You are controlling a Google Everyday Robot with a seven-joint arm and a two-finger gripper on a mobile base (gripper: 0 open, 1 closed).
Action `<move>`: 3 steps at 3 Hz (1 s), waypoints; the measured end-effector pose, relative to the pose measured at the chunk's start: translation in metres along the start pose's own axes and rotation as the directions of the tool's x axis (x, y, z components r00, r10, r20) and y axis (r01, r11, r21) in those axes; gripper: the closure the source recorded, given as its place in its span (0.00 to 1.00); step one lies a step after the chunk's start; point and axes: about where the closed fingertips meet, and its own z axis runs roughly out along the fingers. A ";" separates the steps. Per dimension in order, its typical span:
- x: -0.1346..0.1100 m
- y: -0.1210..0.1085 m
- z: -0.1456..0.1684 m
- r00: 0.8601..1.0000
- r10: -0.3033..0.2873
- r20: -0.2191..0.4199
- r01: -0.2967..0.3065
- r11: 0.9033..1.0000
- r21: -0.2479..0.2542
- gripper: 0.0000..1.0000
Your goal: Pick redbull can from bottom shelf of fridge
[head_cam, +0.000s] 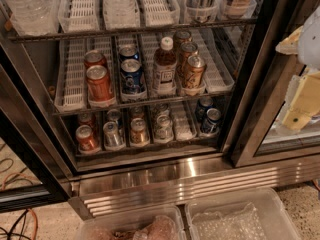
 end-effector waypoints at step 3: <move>-0.018 -0.014 0.038 1.000 0.007 0.002 -0.007 0.998 0.063 0.00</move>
Offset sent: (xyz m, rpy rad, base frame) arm 0.0412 0.0075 0.0196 -0.1157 -0.1503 -0.0020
